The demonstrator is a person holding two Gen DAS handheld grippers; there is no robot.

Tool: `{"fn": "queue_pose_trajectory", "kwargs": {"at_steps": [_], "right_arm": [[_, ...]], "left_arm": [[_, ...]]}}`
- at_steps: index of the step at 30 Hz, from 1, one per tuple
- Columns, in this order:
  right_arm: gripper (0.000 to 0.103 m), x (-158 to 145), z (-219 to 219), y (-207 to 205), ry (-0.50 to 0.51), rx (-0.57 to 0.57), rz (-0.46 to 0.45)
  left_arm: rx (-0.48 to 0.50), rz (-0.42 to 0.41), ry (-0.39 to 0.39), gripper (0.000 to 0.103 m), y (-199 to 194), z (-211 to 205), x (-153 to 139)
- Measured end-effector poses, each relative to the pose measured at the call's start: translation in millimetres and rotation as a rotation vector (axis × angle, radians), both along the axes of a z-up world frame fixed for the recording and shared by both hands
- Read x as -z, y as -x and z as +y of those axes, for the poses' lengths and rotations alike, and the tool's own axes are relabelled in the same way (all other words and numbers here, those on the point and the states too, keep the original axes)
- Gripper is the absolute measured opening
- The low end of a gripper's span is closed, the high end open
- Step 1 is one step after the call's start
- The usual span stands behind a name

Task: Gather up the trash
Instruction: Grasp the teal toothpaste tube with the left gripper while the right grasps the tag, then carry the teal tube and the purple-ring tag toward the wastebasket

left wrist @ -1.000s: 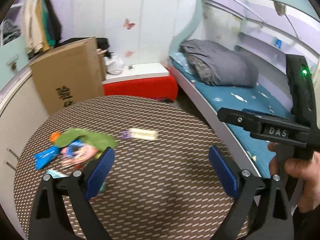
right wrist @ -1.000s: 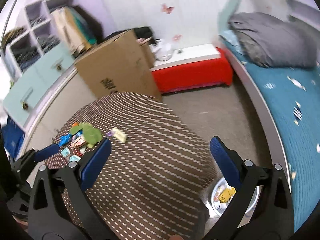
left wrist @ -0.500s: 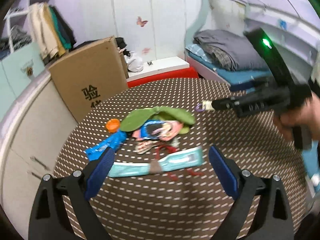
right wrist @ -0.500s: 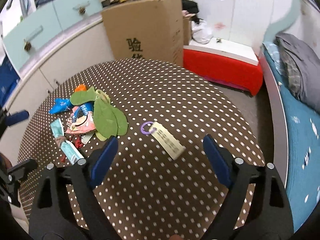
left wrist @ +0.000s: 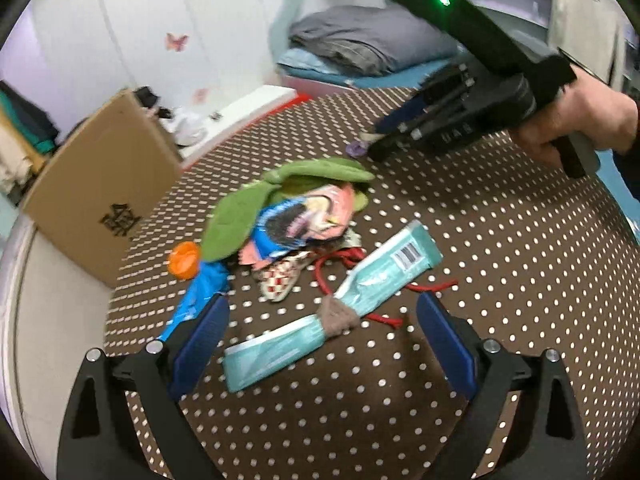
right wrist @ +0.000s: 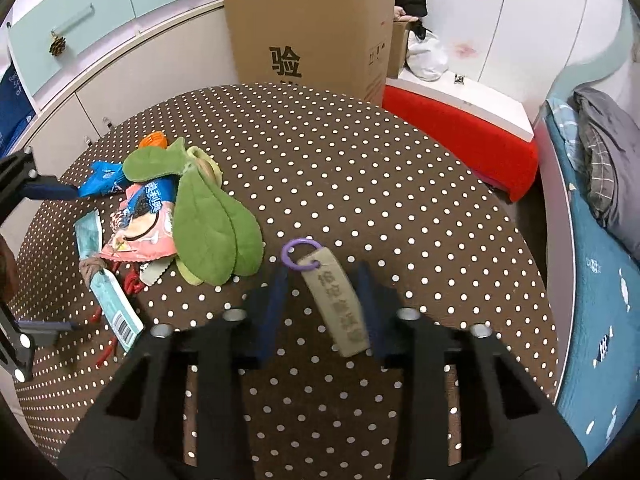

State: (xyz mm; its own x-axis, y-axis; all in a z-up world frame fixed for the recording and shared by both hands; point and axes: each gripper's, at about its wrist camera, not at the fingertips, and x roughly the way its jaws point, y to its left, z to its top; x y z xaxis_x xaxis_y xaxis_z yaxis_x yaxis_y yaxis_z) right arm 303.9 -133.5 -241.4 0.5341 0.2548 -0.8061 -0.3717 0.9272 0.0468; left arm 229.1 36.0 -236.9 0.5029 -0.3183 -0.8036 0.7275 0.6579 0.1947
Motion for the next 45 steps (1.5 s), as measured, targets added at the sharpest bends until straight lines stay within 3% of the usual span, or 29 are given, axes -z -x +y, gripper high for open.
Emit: {"fn": "queue_pose_trajectory", "kwargs": {"at_steps": [1, 2, 4, 7, 9, 12, 28, 30, 31, 32, 34, 40, 45], "right_arm": [[0.020, -0.1, -1.0, -0.1, -0.009, 0.005, 0.006], [0.016, -0.3, -2.5, 0.4, -0.012, 0.007, 0.010], [0.013, -0.7, -6.9, 3.5, -0.024, 0.009, 0.015], [0.012, -1.8, -18.1, 10.2, -0.047, 0.022, 0.016], [0.012, -1.2, -24.9, 15.6, -0.060, 0.026, 0.018], [0.011, -2.1, -30.4, 23.1, -0.078, 0.026, 0.016], [0.008, -15.6, -71.9, 60.1, -0.144, 0.085, 0.001], [0.018, -13.8, -70.9, 55.6, -0.134, 0.093, 0.005], [0.042, -13.0, -67.3, 51.6, -0.134, 0.088, 0.005], [0.059, -13.1, -62.2, 49.8, -0.136, 0.083, 0.000], [0.057, -12.6, -49.8, 43.9, -0.129, 0.060, -0.015], [0.023, 0.3, -23.1, 29.8, -0.041, 0.025, -0.026], [0.021, -2.1, -26.8, 41.2, -0.053, 0.002, -0.033]], "left_arm": [[0.017, 0.031, -0.011, 0.070, -3.5, -2.0, 6.4], [0.023, 0.052, -0.015, 0.067, -4.5, -2.9, 10.7], [0.023, 0.109, 0.044, 0.044, -8.0, 0.4, 12.3], [0.017, 0.124, 0.057, 0.027, -2.1, 0.8, 14.8], [0.017, 0.119, 0.052, 0.023, 6.2, 0.2, 15.3], [-0.012, 0.115, 0.057, 0.022, 16.8, 1.0, 14.8], [-0.185, 0.078, 0.248, 0.021, 65.4, 0.4, -17.0], [-0.224, 0.074, 0.276, 0.021, 66.1, 0.5, -20.9], [-0.238, 0.072, 0.284, 0.021, 65.2, 0.2, -22.5], [-0.254, 0.069, 0.293, 0.021, 65.8, -0.1, -24.1], [-0.289, 0.066, 0.312, 0.021, 70.2, -1.9, -29.9], [-0.357, 0.061, 0.346, 0.021, 69.6, -8.7, -44.5], [-0.361, 0.048, 0.355, 0.021, 64.6, -26.0, -56.0]]}}
